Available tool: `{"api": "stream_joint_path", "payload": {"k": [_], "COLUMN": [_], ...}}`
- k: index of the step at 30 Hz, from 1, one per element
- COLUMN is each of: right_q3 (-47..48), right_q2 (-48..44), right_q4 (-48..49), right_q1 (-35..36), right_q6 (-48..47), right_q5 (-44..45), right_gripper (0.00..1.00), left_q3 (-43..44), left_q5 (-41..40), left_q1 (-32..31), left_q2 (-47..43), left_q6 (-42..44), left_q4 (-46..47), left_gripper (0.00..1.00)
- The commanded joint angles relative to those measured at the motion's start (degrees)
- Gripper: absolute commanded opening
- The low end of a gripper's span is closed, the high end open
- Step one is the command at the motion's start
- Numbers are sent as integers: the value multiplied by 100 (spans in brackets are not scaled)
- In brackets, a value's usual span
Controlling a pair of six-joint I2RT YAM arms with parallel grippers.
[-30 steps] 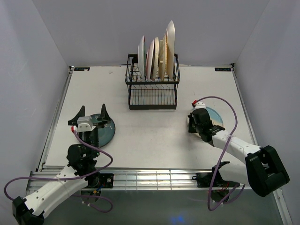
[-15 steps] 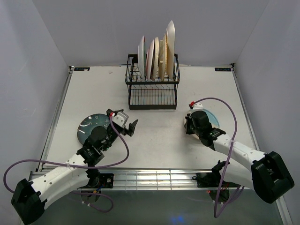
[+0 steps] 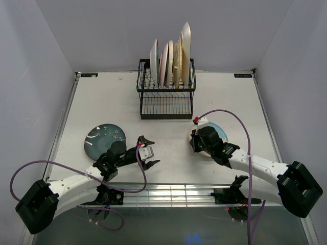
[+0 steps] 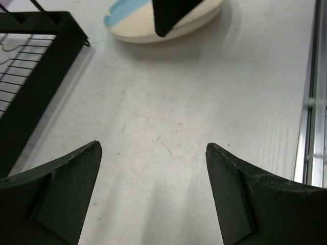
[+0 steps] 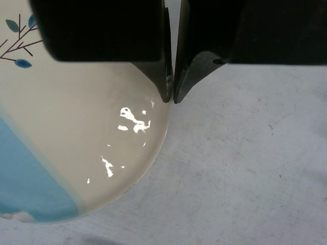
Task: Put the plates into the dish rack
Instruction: Move the plate to the center of the board.
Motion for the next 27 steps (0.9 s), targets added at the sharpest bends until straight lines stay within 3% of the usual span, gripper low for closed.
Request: {"api": "stream_joint_path", "payload": {"k": [1,8,13,20,23,27], "right_q3": [401,577,735,946,1043,1192], "right_q2": [52,34,87,201,271,421], "right_q4": [504,381,302,223,162,56], "right_q1": [313,692,999,1456,1623,1834], "right_q6": [0,-9,0,-62,-97,-132], "right_q5": [98,142,151,177,151,177], "right_gripper": [8,8,8,8,8,8], "left_q3": [-136,-346,-513,-620,-549,-452], "left_q5": [861,809,668,142,71,0], "left_q1": [2,-42,-77,-95,-103,-103], "left_q2": [218,920,2157,4189,4690,4613], "left_q6": [777,1867,2841,3406,3477,3335], "left_q4": [494,1487,2769,6000,6549,6498], "left_gripper": [93,92,91,93,93,93]}}
